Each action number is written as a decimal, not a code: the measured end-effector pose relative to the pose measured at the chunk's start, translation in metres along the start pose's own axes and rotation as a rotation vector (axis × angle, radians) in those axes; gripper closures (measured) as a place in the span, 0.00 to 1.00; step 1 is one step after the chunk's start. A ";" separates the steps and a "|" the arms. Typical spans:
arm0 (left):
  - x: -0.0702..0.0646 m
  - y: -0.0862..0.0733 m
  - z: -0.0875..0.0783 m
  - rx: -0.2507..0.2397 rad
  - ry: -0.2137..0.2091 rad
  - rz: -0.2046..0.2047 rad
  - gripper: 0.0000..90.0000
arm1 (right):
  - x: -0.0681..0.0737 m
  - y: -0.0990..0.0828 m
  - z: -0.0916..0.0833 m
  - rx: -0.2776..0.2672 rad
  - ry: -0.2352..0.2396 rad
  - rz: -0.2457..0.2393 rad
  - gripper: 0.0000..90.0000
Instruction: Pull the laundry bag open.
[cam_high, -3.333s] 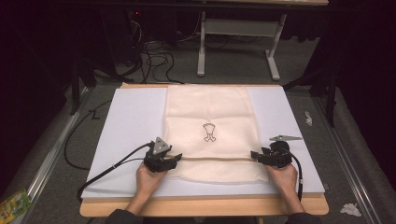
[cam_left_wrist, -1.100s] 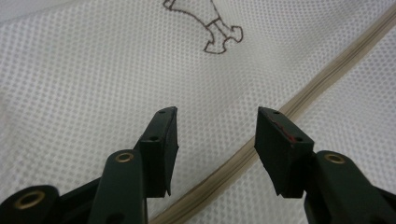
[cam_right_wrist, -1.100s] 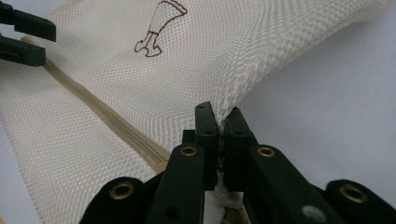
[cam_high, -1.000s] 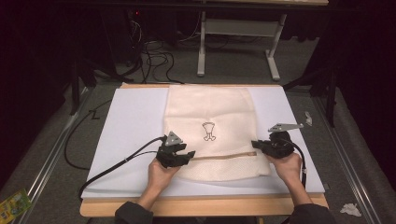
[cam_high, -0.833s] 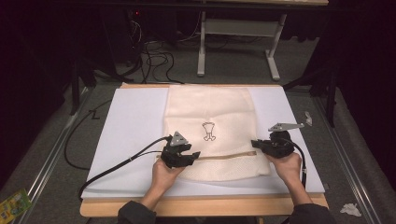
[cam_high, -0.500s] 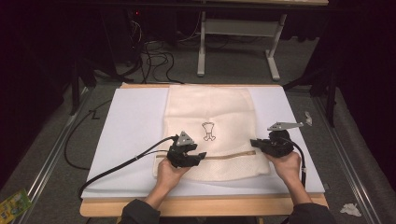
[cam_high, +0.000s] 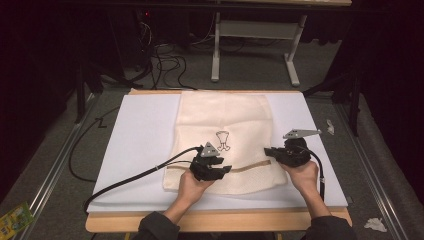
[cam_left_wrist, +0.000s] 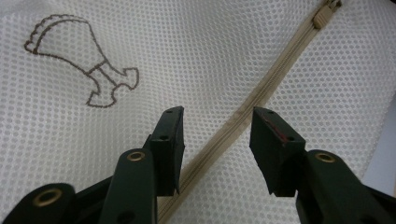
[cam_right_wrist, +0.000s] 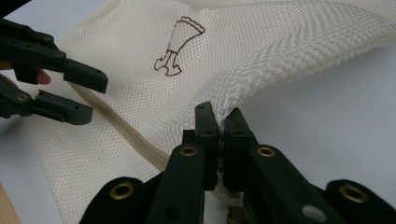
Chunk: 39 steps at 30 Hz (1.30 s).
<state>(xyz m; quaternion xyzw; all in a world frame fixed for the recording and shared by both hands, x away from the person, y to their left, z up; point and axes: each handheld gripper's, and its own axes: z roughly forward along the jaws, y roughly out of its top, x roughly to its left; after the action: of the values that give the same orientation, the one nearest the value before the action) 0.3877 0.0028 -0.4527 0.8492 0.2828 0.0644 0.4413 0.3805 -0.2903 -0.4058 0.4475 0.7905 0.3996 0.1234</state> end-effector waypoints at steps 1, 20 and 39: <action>-0.002 0.002 0.001 0.005 0.002 0.011 0.61 | 0.000 0.000 0.000 -0.004 0.000 0.005 0.98; -0.019 0.023 0.017 -0.025 -0.059 0.013 0.62 | -0.002 0.001 -0.001 -0.021 0.005 0.022 0.98; -0.043 0.030 0.036 -0.128 -0.076 0.012 0.69 | -0.001 0.005 0.000 -0.024 0.009 0.021 0.98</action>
<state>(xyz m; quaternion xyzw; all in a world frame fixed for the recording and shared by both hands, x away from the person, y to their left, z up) 0.3775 -0.0590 -0.4449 0.8229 0.2559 0.0526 0.5045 0.3842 -0.2900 -0.4027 0.4524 0.7815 0.4122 0.1212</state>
